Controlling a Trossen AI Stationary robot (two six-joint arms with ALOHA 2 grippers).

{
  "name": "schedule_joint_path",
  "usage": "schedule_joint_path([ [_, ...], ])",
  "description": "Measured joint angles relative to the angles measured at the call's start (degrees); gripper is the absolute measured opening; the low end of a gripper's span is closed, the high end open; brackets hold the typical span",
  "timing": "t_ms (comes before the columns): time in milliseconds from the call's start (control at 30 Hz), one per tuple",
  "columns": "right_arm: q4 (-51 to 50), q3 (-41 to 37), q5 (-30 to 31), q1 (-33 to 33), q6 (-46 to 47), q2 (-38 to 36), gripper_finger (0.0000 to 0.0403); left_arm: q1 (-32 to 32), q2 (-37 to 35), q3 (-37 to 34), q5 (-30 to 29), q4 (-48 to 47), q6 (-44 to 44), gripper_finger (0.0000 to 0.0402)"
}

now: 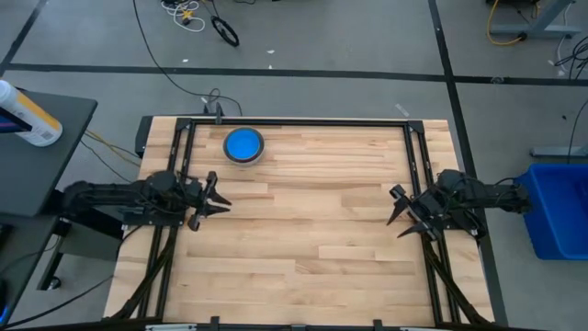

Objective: Nest bowls inside each other
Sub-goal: Return to Home Position

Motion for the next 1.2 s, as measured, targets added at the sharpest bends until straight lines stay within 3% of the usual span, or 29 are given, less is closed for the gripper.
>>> schedule_joint_path([
  [100,-5.2,1.5,5.0,0.0,0.2,0.0,0.0214,0.0,-2.2,0.0,-0.6,-0.7,-0.9,0.0089],
  [200,-7.8,1.4,15.7,-0.1,1.7,0.0,0.022,0.0,-4.4,0.0,0.0,-0.7,-1.1,0.0087],
  [367,0.0,-4.1,29.4,-0.1,1.3,0.0,0.0229,0.0,-5.9,0.0,0.6,-0.8,-1.4,0.0089],
  [433,8.4,-7.3,30.5,-0.1,-0.7,0.5,0.0232,0.0,-5.9,0.0,1.0,-0.8,-1.5,0.009],
  [500,10.5,-8.1,29.3,0.0,-2.8,1.0,0.0236,0.0,-5.8,0.0,1.2,-0.9,-1.7,0.0092],
  [667,10.5,-8.1,29.2,0.8,-4.5,0.1,0.0246,-0.1,-5.8,0.2,3.1,-1.6,-2.0,0.009],
  [800,9.6,-8.1,34.2,1.9,-4.1,0.2,0.0254,-0.5,-5.8,0.5,4.6,-2.4,-2.0,0.0089],
  [1200,9.3,-8.1,35.9,5.5,0.0,2.3,0.027,-1.2,-4.2,0.6,2.1,-3.0,-2.5,0.0093],
])
